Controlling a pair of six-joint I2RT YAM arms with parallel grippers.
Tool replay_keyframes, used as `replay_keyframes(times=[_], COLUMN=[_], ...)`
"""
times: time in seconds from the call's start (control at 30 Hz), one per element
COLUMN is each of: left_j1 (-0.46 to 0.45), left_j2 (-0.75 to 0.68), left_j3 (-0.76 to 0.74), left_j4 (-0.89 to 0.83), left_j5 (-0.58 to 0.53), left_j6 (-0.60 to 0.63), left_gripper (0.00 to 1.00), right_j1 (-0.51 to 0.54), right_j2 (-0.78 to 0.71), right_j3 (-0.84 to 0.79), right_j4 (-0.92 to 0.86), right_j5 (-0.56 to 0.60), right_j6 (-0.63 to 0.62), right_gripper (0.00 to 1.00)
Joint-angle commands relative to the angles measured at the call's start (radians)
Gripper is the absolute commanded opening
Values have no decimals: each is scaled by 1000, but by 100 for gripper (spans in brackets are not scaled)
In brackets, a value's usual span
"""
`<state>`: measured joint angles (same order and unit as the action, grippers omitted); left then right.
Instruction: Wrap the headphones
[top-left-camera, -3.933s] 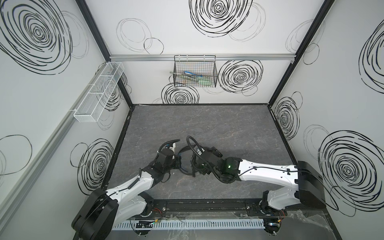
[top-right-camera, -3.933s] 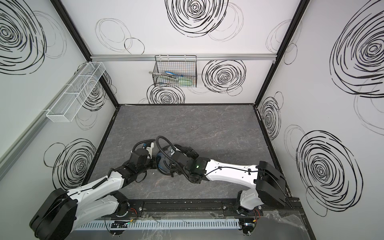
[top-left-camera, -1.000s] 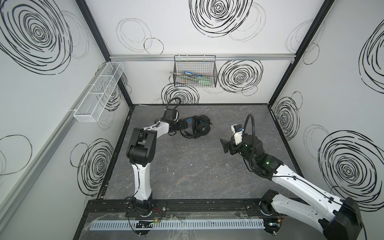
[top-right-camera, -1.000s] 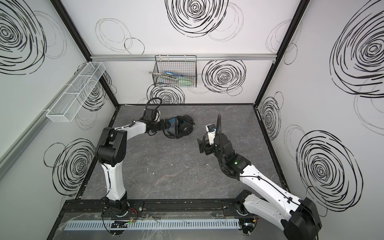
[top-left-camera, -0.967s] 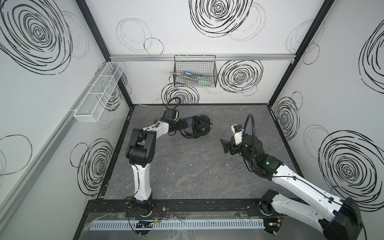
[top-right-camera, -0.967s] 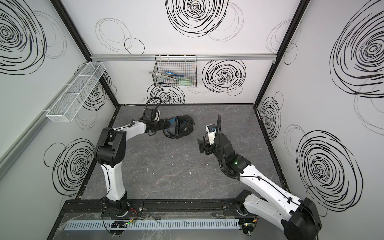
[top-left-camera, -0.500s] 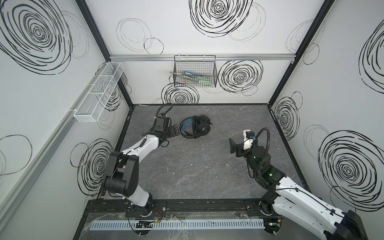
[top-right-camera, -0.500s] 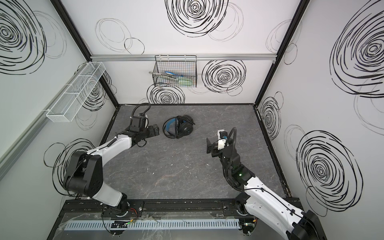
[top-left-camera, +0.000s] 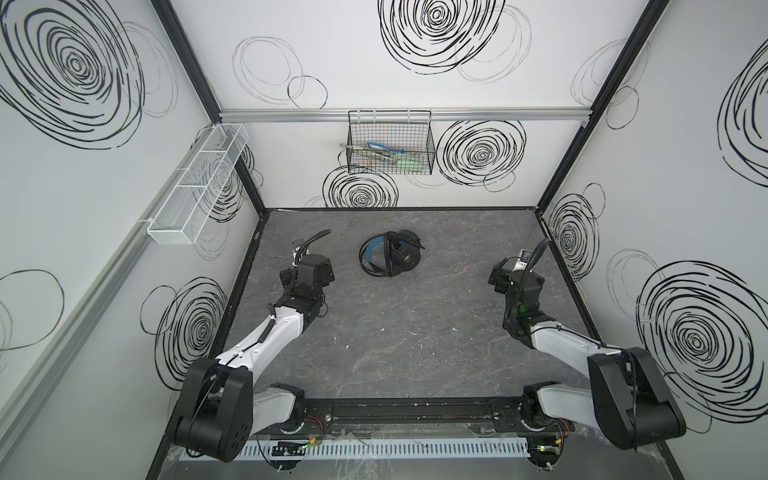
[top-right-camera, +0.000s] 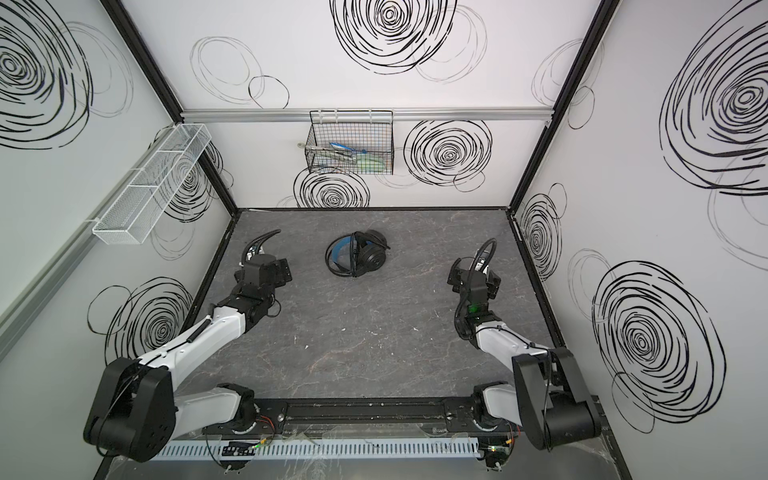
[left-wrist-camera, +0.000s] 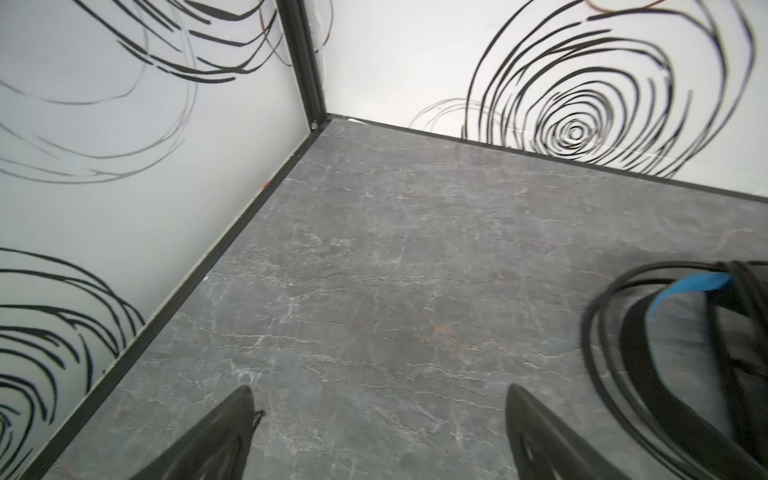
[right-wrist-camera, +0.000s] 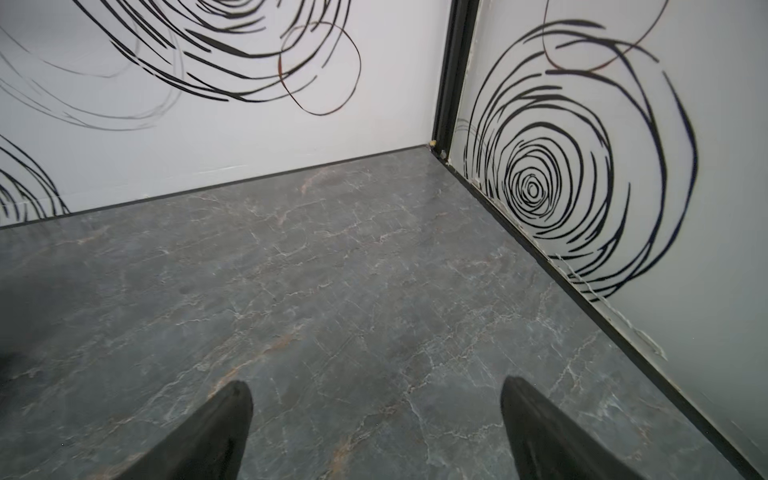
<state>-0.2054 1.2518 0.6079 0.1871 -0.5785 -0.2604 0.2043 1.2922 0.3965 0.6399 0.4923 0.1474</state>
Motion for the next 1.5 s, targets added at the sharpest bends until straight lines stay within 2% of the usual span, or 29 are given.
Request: replay_keyframes(times=[0.0, 0.1, 0.23, 0.27, 0.4, 0.43, 0.5, 0.6, 0.63, 0.7, 0.8, 0.93, 1.0, 1.07, 1.1, 1.2, 1.23, 1.27, 1.37, 1.47], left_j1=[0, 6, 32, 35, 91, 93, 98, 94, 93, 83, 79, 78, 75, 48, 39, 37, 38, 38, 39, 39], left_j2=[19, 54, 138, 141, 185, 181, 192, 201, 217, 265, 243, 246, 246, 250, 252, 252, 253, 253, 255, 255], left_j3=[-106, -214, -288, -288, -363, -359, -364, -395, -416, -448, -442, -446, -450, -465, -471, -471, -472, -473, -472, -473], left_j4=[322, 575, 821, 830, 1035, 1015, 1036, 1096, 1146, 1274, 1223, 1236, 1242, 1282, 1297, 1299, 1300, 1302, 1307, 1307], left_j5=[-79, -80, -30, -22, 142, 180, 238, 276, 282, 273, 270, 269, 262, 208, 195, 193, 195, 195, 197, 198], left_j6=[129, 156, 214, 224, 208, 211, 224, 241, 244, 264, 258, 259, 260, 276, 282, 285, 284, 285, 284, 284], left_gripper=[96, 96, 96, 96, 96, 96, 96, 96, 96, 96, 96, 96, 96, 96, 96, 96, 96, 96, 96, 96], right_j1=[-7, -17, -25, -23, -51, -37, -16, -25, -36, -70, -134, -124, -126, -139, -142, -185, -191, -188, -184, -184], right_j2=[29, 61, 60, 61, 152, 165, 168, 180, 184, 191, 211, 167, 178, 199, 194, 169, 182, 191, 180, 186], right_j3=[25, 43, 55, 38, 8, 31, 4, -103, -104, -42, 16, -57, -44, -11, -22, -83, -115, -138, -116, -114], right_j4=[134, 169, 93, 103, 159, 129, 209, 447, 453, 315, 214, 301, 290, 247, 263, 346, 401, 478, 404, 405], right_j5=[-34, -18, -2, 14, 15, 27, 55, 62, 52, -12, -113, -83, -88, -117, -141, -330, -353, -349, -350, -342], right_j6=[-62, -86, -76, -78, -33, -41, -91, -109, -104, -62, -25, -21, -21, -14, -17, -52, -61, -69, -65, -62], right_gripper=[97, 97, 97, 97, 97, 97, 97, 97, 97, 97, 97, 97, 97, 97, 97, 97, 97, 97, 97, 97])
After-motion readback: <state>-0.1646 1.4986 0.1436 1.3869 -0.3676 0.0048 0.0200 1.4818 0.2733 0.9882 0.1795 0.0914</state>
